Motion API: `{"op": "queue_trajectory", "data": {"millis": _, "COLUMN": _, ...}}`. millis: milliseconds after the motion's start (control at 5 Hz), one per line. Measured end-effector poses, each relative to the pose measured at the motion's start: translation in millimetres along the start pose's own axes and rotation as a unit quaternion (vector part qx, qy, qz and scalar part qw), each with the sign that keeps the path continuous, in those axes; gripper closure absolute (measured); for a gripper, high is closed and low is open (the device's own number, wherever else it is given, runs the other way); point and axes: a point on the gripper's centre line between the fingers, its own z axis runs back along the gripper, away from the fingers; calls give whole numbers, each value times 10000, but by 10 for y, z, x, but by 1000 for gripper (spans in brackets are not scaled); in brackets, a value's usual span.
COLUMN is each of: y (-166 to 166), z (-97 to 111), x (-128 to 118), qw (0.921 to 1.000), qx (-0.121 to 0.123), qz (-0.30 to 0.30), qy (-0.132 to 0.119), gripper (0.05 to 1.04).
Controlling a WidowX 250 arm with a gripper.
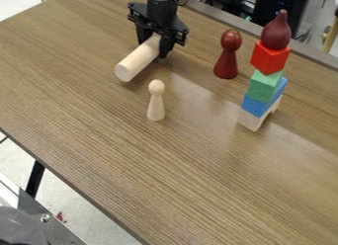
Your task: Straighten up the cylinder
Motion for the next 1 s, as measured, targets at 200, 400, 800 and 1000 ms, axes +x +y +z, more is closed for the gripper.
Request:
{"op": "queue_trajectory", "data": {"millis": 200, "y": 26, "z": 37, "x": 1, "qw": 9978, "qx": -262, "qz": -613, "qy": 20, "gripper": 528}}
{"op": "queue_trajectory", "data": {"millis": 400, "y": 170, "z": 109, "x": -15, "qw": 9873, "qx": -864, "qz": -1333, "qy": -61, "gripper": 528}}
{"op": "queue_trajectory", "data": {"millis": 800, "y": 287, "z": 532, "x": 195, "qw": 9491, "qx": -1406, "qz": -2381, "qy": -1509, "gripper": 528}}
{"op": "queue_trajectory", "data": {"millis": 1000, "y": 274, "z": 599, "x": 213, "qw": 9209, "qx": -1775, "qz": -2744, "qy": -2127, "gripper": 528}}
